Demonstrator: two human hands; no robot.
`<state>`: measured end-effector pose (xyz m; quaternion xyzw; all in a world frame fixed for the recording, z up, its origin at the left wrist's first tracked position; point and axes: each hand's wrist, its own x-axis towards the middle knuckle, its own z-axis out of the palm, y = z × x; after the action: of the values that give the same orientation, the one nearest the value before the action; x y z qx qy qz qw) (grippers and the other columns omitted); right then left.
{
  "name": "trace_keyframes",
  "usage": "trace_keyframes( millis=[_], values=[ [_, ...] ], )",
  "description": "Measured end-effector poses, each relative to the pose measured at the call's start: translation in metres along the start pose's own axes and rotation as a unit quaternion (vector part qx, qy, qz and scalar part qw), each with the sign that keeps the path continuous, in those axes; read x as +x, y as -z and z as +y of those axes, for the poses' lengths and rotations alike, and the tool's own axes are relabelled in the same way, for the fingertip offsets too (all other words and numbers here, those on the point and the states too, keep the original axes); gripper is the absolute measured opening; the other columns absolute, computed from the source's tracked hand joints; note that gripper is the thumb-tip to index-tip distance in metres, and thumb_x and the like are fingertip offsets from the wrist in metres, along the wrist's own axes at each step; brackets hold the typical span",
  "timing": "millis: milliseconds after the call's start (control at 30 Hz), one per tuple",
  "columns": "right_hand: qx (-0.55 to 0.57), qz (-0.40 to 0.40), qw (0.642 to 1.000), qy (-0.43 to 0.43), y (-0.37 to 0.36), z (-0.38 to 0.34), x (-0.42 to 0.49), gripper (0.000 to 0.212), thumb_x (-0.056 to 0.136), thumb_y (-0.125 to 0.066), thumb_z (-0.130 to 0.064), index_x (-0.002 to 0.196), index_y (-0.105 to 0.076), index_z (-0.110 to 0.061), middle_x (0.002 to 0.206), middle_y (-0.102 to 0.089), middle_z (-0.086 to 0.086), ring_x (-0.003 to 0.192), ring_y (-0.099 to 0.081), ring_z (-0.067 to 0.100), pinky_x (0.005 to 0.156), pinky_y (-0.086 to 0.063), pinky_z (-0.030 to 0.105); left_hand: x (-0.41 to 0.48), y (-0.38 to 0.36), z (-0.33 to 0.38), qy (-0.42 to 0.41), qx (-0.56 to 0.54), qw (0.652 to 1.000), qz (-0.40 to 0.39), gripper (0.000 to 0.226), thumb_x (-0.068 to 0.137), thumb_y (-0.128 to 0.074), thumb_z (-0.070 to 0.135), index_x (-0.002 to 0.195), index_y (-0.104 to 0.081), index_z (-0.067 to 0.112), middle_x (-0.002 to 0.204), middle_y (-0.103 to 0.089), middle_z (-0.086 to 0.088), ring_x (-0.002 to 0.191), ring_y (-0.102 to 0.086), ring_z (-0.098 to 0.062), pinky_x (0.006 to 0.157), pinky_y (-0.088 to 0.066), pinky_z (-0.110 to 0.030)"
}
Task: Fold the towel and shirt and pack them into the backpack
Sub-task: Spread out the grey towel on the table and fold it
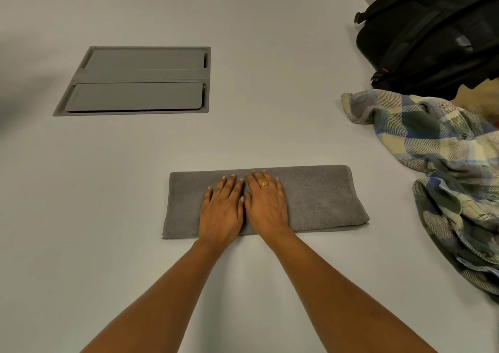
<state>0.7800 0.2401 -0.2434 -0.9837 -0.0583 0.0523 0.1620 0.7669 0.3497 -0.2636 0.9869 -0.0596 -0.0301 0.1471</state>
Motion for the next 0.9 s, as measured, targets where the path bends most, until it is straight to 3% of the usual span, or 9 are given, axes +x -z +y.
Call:
trace_keyframes(
  millis=[100,200,367,600,767,900],
  values=[
    [0.000,-0.016,0.999,0.029,-0.012,0.002,-0.001,0.053,0.099,-0.011,-0.035,0.149,-0.017,-0.020,0.158,-0.010,-0.001,0.145,0.000,0.013,0.114,0.008,0.031,0.002,0.000,-0.006,-0.001,0.019,1.000,0.003,0.078,0.079,0.014,0.048,0.149,-0.010,0.024,0.157,-0.008,0.004,0.145,-0.002,-0.013,0.114,0.006,-0.037],
    [-0.012,0.002,0.999,0.035,-0.018,0.008,-0.002,0.074,0.082,0.008,-0.045,0.149,-0.016,-0.024,0.158,-0.011,-0.004,0.145,-0.001,0.012,0.112,0.010,0.032,0.001,-0.002,-0.011,0.002,0.033,0.999,-0.004,0.074,0.081,0.012,0.050,0.149,-0.006,0.027,0.157,-0.004,0.006,0.145,0.002,-0.012,0.112,0.011,-0.037],
    [-0.032,0.005,0.999,0.021,-0.016,0.026,-0.002,0.072,0.084,0.004,-0.057,0.149,-0.012,-0.031,0.158,-0.007,-0.007,0.145,0.000,0.011,0.113,0.009,0.034,0.001,0.000,-0.026,0.037,0.031,0.999,0.002,0.078,0.080,0.004,0.064,0.149,-0.005,0.030,0.158,-0.001,0.006,0.145,0.003,-0.015,0.111,0.014,-0.038],
    [-0.057,0.017,0.997,-0.045,-0.002,0.072,-0.005,0.075,0.082,0.004,-0.066,0.149,-0.009,-0.033,0.158,-0.005,-0.007,0.145,0.001,0.013,0.114,0.006,0.039,-0.006,0.006,-0.051,0.091,0.030,0.995,0.022,0.087,0.076,-0.002,0.074,0.150,-0.007,0.028,0.158,-0.003,0.003,0.145,0.003,-0.018,0.115,0.006,-0.039],
    [-0.065,0.053,0.990,-0.117,0.013,0.120,-0.014,0.075,0.083,0.005,-0.059,0.148,-0.017,-0.030,0.157,-0.016,-0.004,0.145,-0.008,0.016,0.116,-0.003,0.043,-0.009,0.006,-0.060,0.099,0.032,0.994,0.021,0.088,0.076,-0.003,0.075,0.150,-0.004,0.026,0.158,-0.003,0.002,0.145,0.004,-0.016,0.116,0.003,-0.041],
    [-0.046,0.065,0.987,-0.142,0.019,0.132,-0.017,0.058,0.094,-0.011,-0.046,0.148,-0.022,-0.028,0.156,-0.020,0.000,0.145,-0.011,0.019,0.115,-0.006,0.045,-0.010,0.005,-0.061,0.100,0.030,0.994,0.019,0.090,0.076,-0.002,0.075,0.150,-0.004,0.025,0.158,-0.003,0.001,0.145,0.003,-0.017,0.116,0.003,-0.042]
  ],
)
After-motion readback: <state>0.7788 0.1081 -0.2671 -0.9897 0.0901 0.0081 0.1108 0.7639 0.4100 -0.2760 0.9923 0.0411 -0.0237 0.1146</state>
